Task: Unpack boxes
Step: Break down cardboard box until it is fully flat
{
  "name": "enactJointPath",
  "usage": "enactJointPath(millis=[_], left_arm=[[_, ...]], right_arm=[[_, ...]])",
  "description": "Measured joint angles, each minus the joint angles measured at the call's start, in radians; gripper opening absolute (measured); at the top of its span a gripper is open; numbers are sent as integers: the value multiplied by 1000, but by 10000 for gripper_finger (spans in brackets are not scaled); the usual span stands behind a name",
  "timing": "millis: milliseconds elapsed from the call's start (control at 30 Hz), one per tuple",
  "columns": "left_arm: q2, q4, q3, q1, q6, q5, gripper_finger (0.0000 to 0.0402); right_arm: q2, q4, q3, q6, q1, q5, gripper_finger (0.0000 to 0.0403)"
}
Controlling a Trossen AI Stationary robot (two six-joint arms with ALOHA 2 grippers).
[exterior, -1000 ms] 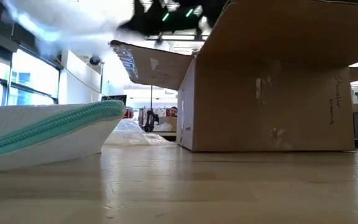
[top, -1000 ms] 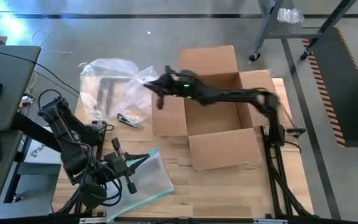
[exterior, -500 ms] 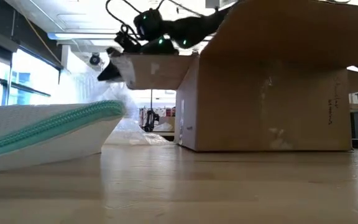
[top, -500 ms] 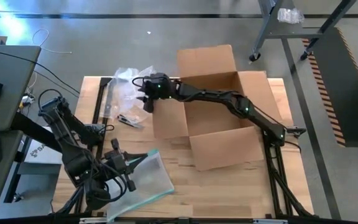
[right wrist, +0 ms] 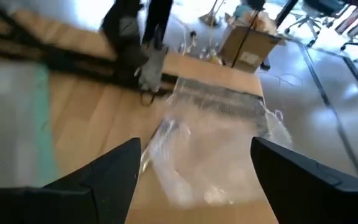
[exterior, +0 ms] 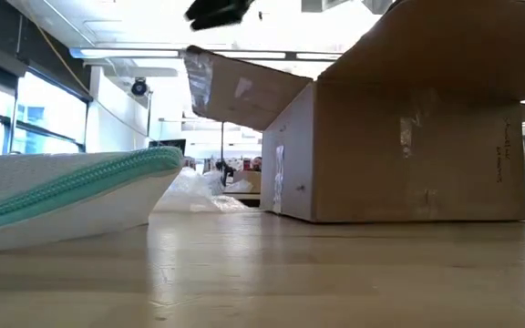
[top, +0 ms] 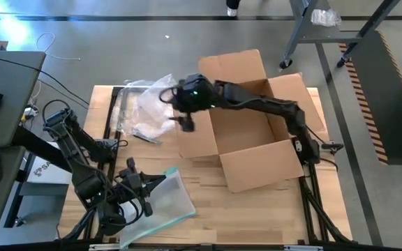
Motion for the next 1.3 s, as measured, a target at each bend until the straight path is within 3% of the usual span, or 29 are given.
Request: enactJointPath(millis=[167, 267, 433, 567, 667, 733, 867, 1067, 1167, 1300], left_arm=[[6, -1, 0, -16, -4, 0, 0], [20, 0, 0, -6, 49, 20, 0], [60, 1, 0, 76, 222, 75, 3], [60, 50, 5, 195, 546, 299, 34], [56, 135, 10, 263, 970, 508, 76], [58, 125, 28, 292, 1211, 595, 109], [62, -22, 47, 343, 1499, 533, 174], [70, -199, 8, 505, 1554, 481, 241], [83, -120, -65, 601, 1684, 452, 247], [127, 179, -174, 690, 1849, 483, 246]], right_arm=[[-138, -347, -3, -96, 134, 9, 274], [-212, -530, -2, -45, 247, 18, 267], [-259, -687, -3, 172, 531, 268, 253], [-263, -778, -3, 425, 768, 453, 242], [-242, -806, -3, 682, 905, 530, 238], [-233, -806, -4, 831, 985, 589, 238], [-211, -808, -3, 1033, 1115, 743, 238], [-180, -808, -4, 1162, 1198, 891, 238], [-172, -808, -3, 1199, 1205, 888, 238], [-169, -808, -5, 1258, 1204, 892, 238]])
